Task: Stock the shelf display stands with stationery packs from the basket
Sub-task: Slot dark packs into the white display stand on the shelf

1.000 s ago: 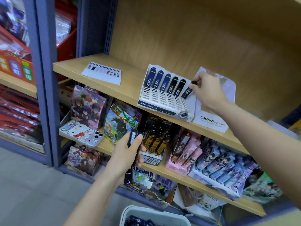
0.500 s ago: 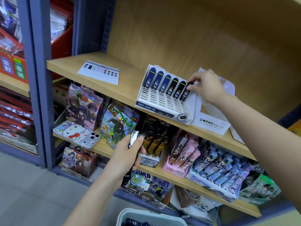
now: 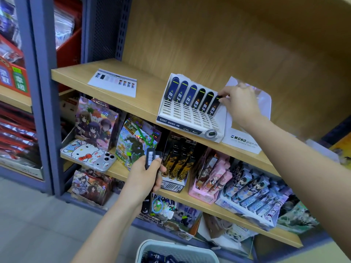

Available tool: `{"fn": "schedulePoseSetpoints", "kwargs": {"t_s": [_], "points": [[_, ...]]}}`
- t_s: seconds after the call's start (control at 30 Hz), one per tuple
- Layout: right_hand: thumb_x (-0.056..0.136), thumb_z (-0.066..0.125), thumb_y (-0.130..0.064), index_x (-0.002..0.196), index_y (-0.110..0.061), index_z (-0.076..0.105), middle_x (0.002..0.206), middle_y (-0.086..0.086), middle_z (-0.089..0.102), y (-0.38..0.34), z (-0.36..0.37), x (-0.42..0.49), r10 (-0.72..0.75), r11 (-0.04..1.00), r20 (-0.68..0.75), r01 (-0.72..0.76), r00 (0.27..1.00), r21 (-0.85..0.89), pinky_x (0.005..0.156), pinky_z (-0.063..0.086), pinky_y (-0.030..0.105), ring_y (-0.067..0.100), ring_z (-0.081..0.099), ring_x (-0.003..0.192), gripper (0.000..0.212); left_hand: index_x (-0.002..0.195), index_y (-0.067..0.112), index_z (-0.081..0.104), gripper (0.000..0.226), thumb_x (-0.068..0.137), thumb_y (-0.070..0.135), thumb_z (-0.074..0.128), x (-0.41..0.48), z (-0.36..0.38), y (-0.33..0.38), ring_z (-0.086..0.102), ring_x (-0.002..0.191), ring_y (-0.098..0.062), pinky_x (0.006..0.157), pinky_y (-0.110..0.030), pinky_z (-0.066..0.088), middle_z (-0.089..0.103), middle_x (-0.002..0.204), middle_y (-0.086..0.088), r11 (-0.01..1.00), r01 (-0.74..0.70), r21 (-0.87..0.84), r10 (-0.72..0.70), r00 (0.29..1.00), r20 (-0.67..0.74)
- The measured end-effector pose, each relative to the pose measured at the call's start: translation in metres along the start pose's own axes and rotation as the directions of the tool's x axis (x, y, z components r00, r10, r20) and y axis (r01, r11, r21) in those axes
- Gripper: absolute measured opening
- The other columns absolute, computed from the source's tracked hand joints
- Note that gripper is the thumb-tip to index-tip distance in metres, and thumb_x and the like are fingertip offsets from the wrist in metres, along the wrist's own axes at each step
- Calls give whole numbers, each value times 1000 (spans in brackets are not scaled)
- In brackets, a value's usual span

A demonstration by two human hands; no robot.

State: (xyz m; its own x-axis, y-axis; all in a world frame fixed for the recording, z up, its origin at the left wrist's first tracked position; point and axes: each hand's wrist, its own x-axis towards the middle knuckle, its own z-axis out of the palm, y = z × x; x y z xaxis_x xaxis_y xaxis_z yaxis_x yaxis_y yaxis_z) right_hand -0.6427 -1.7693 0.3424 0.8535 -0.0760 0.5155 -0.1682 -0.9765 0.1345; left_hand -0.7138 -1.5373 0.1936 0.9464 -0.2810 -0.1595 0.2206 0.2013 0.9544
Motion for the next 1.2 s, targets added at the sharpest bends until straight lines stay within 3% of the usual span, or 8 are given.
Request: {"fn": "schedulePoseSetpoints", "kwargs": {"t_s": [0.13, 0.2, 0.37, 0.53, 0.73, 0.87, 1.03, 1.2], "points": [[96, 50, -11, 118, -8, 58, 116, 8, 60, -10, -2, -24, -33, 994, -121, 45, 992, 100, 96, 32, 35, 28, 46, 110, 24, 91, 6, 56, 20, 101, 17, 43, -3, 0, 1, 40, 36, -7, 36, -17, 33, 52, 46, 6, 999, -22, -29, 22, 1000, 22], [96, 49, -10, 112, -10, 59, 108, 3, 58, -25, -2, -48, -2, 953, -156, 49, 988, 300, 86, 36, 21, 15, 51, 94, 19, 99, 2, 55, 22, 101, 20, 43, -4, 0, 1, 43, 36, -9, 37, -18, 36, 57, 50, 5, 999, -33, -36, 35, 999, 38], [97, 51, -21, 103, -18, 62, 83, -18, 52, -72, 2, -118, -65, 790, 174, -56, 983, 611, 65, 36, 4, -14, 47, 70, 13, 107, -10, 51, 38, 102, 25, 40, -6, 4, -3, 38, 31, -8, 34, -18, 32, 53, 41, 4, 1000, -7, -18, 8, 997, 70], [93, 58, -31, 84, -21, 65, 69, -13, 57, -98, 27, -148, -61, 558, 529, -411, 846, 721, 67, 40, 18, -2, 50, 61, 15, 111, -13, 47, 42, 103, 28, 37, -5, 7, -9, 37, 29, -9, 34, -17, 31, 54, 41, 1, 1000, 11, -3, -11, 995, 96], [100, 43, -17, 66, -7, 55, 71, 2, 60, -109, 22, -154, 38, 240, 587, -577, 809, 780, 68, 48, 22, 12, 57, 67, 37, 97, 2, 45, 24, 102, 24, 39, -5, 5, -10, 66, 50, -19, 43, -28, 54, 67, 69, -8, 987, 32, -159, -27, 999, 32], [104, 29, -18, 85, -9, 49, 81, 7, 67, -103, 17, -153, 111, 45, 551, -558, 827, 829, 64, 57, 27, 14, 67, 65, 29, 96, 7, 40, 21, 102, 27, 41, -1, -1, -14, 51, 34, -12, 32, -20, 41, 63, 64, -5, 993, 52, -110, -57, 997, -44], [104, 29, -25, 105, -15, 50, 75, -3, 50, -86, 16, -156, 16, 281, 551, -532, 835, 799, 43, 32, 15, 6, 36, 49, 23, 83, 11, 35, 28, 102, 32, 39, 4, -2, -18, 23, 32, -8, 30, -17, 20, 37, 53, -1, 998, 37, -40, -36, 999, 26], [99, 46, -20, 116, -29, 54, 89, -6, 59, -74, 17, -162, -157, 546, 536, -380, 829, 747, 73, 41, 14, 0, 53, 74, 20, 83, 10, 42, 23, 98, 27, 41, 5, 5, -13, 30, 35, -8, 34, -18, 24, 38, 60, 0, 938, 197, -286, -159, 976, 150]]}}
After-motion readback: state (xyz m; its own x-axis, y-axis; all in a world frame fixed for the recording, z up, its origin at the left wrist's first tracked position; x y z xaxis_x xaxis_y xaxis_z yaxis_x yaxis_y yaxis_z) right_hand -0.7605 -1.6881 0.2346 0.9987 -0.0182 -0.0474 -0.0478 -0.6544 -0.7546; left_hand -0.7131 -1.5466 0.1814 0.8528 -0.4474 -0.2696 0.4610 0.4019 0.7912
